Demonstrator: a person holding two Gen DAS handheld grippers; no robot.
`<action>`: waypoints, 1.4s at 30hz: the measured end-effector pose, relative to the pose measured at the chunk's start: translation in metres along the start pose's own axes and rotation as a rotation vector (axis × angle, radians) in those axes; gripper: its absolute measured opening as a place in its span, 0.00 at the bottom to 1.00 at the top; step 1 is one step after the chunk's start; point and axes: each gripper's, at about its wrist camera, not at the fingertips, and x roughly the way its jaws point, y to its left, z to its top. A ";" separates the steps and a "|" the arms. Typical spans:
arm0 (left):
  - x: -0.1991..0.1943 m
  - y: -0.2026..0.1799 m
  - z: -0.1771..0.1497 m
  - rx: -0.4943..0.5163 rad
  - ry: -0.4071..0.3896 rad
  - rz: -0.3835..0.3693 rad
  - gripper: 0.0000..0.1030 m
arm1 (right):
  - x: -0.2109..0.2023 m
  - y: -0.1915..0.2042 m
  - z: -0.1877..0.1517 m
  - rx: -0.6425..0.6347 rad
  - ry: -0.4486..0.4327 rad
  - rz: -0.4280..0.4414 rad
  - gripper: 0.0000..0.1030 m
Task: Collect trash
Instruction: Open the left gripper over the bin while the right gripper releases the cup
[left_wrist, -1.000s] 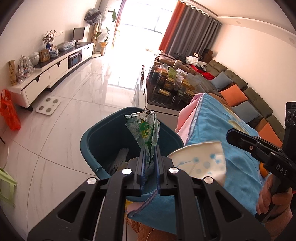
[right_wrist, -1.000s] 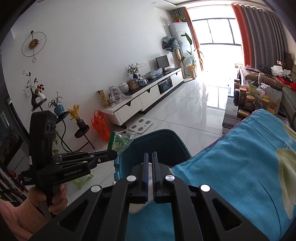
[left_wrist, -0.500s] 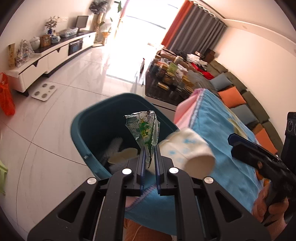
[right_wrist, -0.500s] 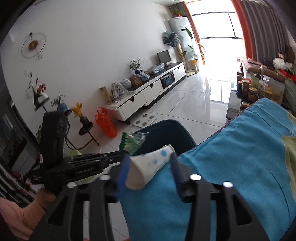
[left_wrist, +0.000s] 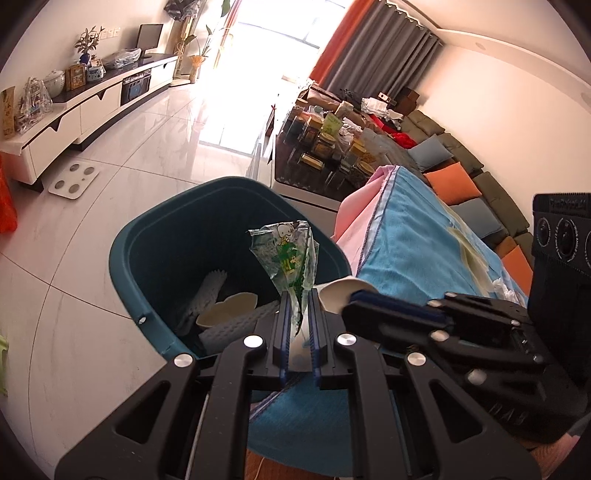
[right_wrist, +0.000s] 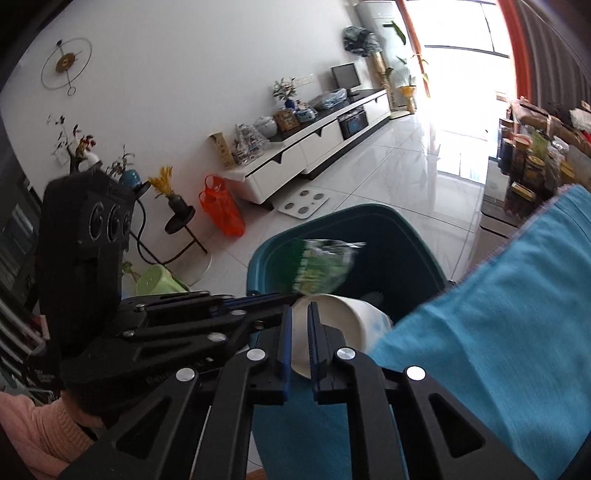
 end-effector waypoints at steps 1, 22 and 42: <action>0.002 0.000 0.001 0.001 0.000 0.005 0.06 | 0.002 0.001 0.001 0.002 0.004 -0.001 0.04; 0.050 0.031 0.013 -0.023 0.076 0.070 0.22 | 0.006 -0.025 0.001 0.106 0.019 -0.016 0.06; -0.011 -0.033 -0.006 0.181 -0.101 0.063 0.72 | -0.099 -0.047 -0.045 0.170 -0.173 -0.094 0.38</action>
